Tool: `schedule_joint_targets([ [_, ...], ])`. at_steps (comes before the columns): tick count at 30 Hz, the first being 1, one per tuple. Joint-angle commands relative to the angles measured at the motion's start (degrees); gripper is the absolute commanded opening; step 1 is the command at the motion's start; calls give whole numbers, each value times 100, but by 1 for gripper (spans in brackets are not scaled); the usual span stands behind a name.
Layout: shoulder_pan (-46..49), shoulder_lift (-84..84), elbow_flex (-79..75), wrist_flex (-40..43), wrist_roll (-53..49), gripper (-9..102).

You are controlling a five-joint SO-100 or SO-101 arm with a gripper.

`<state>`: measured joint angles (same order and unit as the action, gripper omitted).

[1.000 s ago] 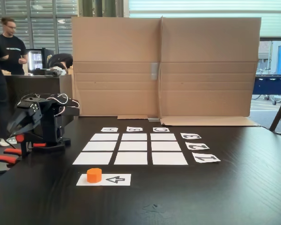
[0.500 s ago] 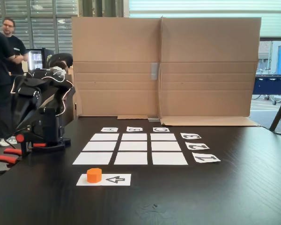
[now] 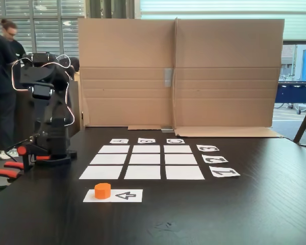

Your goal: Pick up the round, orange token and place it in the grid on square B3.

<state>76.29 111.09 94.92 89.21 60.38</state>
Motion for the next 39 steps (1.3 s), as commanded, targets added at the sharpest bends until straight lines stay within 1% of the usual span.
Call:
schedule_joint_targets([
  [1,-237,-580,-580,44,-26,-1],
  [5,-475,-1327,-1248,53,-114,-1],
  [9,-606,-1854,-1758,53,-220,13],
  [10,-624,-1960,-1793,53,-220,18],
  [15,-791,-2197,-1608,70,-220,53],
  [18,-905,-2259,-1556,79,-246,65],
  [21,-1028,-2338,-1494,88,-299,74],
  [23,-1107,-2426,-1485,88,-316,77],
  [27,-1301,-2646,-1538,88,-316,80],
  [33,-1529,-3041,-1767,88,-281,80],
  [39,-1617,-3489,-2312,88,-281,80],
])
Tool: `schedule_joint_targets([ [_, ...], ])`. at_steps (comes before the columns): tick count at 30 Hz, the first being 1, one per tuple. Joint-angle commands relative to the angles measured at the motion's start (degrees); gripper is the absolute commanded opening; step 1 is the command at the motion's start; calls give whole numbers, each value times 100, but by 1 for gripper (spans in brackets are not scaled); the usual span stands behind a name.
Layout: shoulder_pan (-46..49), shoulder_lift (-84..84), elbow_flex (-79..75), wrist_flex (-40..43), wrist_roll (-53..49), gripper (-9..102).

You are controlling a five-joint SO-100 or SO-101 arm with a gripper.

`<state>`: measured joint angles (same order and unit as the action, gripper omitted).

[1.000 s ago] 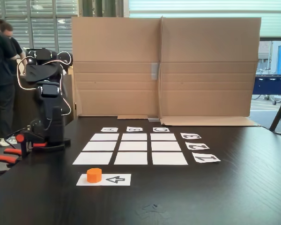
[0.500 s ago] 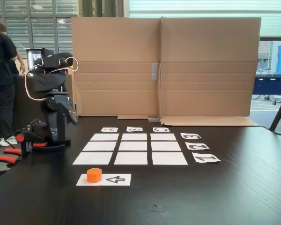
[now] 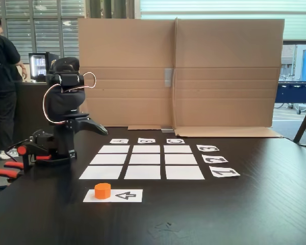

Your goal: Pick up the round, orange token and place it in the grid on square B3.

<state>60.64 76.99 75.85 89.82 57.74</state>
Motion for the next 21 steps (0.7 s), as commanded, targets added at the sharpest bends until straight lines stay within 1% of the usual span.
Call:
schedule_joint_targets([
  [1,-53,-158,-510,26,-18,80],
  [11,-123,-923,-1257,0,-123,80],
  [21,-308,-1371,-1538,-44,-264,81],
])
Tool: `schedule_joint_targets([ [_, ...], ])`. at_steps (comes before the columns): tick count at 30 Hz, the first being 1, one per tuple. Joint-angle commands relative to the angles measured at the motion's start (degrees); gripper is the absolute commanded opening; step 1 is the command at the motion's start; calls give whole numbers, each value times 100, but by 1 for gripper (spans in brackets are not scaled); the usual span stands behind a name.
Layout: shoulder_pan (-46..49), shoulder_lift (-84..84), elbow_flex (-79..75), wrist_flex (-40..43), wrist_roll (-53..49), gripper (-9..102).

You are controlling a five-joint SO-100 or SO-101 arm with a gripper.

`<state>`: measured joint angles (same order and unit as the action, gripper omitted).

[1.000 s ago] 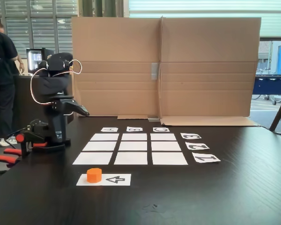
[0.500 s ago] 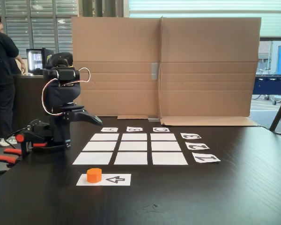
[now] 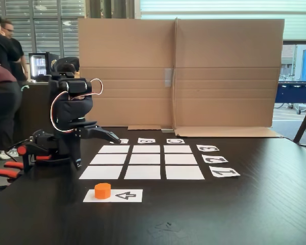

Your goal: Pick up the round, orange token and place it in the grid on square B3.

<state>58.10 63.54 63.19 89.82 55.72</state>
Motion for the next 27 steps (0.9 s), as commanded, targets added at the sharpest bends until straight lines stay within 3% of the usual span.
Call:
schedule_joint_targets([
  [1,-53,-105,-325,-53,-62,81],
  [17,-193,-1169,-1107,-176,-18,81],
  [27,-229,-1362,-1046,-290,527,84],
])
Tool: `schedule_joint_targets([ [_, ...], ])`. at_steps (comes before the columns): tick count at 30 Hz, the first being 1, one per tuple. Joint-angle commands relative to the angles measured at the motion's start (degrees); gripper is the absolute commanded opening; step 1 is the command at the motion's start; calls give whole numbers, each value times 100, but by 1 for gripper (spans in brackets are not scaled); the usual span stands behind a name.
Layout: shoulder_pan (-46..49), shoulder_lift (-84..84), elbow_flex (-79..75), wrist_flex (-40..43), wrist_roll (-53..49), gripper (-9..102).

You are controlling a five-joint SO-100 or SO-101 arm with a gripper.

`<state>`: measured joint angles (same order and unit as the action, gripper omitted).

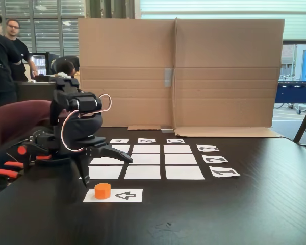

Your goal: Pick up the round, orange token and place it in the grid on square B3.

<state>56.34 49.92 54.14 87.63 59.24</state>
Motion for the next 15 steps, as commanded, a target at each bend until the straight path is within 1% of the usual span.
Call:
schedule_joint_targets([
  [1,-53,-26,-141,-97,246,84],
  [15,-325,-158,-114,-237,510,84],
])
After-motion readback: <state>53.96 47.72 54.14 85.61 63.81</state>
